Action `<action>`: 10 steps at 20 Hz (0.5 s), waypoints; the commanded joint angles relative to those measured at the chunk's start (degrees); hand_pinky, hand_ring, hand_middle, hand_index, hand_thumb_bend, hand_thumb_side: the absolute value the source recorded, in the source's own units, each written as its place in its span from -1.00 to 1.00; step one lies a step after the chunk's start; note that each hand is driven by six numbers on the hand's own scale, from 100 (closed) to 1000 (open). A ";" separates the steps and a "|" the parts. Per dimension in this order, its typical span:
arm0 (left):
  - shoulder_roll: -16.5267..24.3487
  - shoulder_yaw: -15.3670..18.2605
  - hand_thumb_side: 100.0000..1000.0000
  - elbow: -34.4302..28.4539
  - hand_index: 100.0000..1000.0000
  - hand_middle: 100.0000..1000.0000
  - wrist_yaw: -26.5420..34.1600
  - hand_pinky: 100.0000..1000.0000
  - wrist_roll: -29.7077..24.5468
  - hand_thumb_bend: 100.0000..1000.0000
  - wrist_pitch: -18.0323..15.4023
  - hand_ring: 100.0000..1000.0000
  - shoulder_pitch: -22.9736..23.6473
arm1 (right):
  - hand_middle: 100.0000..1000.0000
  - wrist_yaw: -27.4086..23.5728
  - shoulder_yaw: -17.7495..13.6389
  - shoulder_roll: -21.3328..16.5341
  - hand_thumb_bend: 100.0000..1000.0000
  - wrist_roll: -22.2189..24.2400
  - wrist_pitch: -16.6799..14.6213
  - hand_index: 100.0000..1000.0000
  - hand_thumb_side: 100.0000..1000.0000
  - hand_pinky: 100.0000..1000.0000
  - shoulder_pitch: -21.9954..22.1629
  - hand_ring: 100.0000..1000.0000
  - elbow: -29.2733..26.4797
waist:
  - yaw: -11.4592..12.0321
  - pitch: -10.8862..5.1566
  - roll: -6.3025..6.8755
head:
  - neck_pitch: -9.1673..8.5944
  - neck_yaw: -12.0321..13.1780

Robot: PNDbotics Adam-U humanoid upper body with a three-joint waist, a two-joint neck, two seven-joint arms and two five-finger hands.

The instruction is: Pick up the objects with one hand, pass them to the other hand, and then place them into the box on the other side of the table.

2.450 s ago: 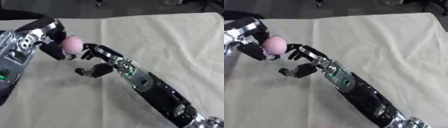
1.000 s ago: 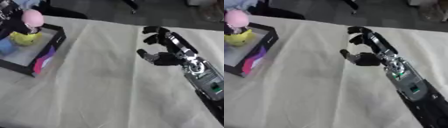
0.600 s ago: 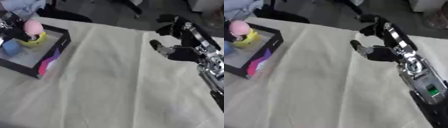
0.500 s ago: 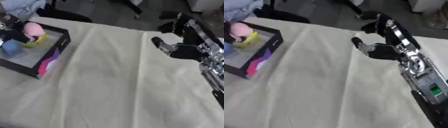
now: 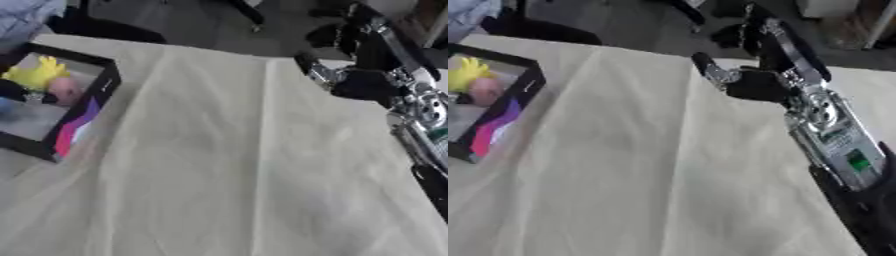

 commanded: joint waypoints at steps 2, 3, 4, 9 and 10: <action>1.27 4.76 0.11 -8.03 0.40 0.27 6.47 0.64 8.28 -0.17 0.90 0.26 1.01 | 0.57 -1.32 -1.76 -1.95 -0.58 -1.56 -0.27 0.70 -0.90 0.48 -0.45 0.38 -1.84 | -0.15 -0.66 0.34 | 0.57 -2.40; 1.06 5.96 0.26 -10.69 0.40 0.24 10.58 0.62 12.27 -0.37 0.73 0.21 1.97 | 0.60 -1.70 -2.10 -2.10 -0.72 -1.99 -0.44 0.72 -0.80 0.49 -0.41 0.38 -2.00 | -0.18 -0.67 0.44 | 0.64 -3.32; 0.65 7.19 0.40 -13.57 0.40 0.24 15.63 0.60 16.90 -0.48 -0.27 0.17 3.19 | 0.61 -2.25 -2.48 -2.28 -0.84 -2.48 -0.64 0.72 -0.74 0.49 -0.34 0.39 -2.08 | -0.21 -0.68 0.54 | 0.70 -4.31; -1.91 10.63 0.65 -23.64 0.47 0.29 41.78 0.56 32.10 0.18 -17.99 0.17 10.32 | 0.64 -6.65 -4.75 -3.10 -1.00 -3.87 -1.31 0.74 -0.68 0.50 0.77 0.41 -1.71 | -0.73 -0.70 1.11 | 0.21 -7.46; -2.67 11.27 0.60 -24.79 0.47 0.31 44.77 0.56 33.87 0.18 -20.74 0.17 11.79 | 0.63 -7.74 -5.35 -3.22 -1.00 -3.80 -1.10 0.73 -0.76 0.49 1.23 0.40 -1.49 | -0.86 -0.68 1.21 | -0.05 -7.88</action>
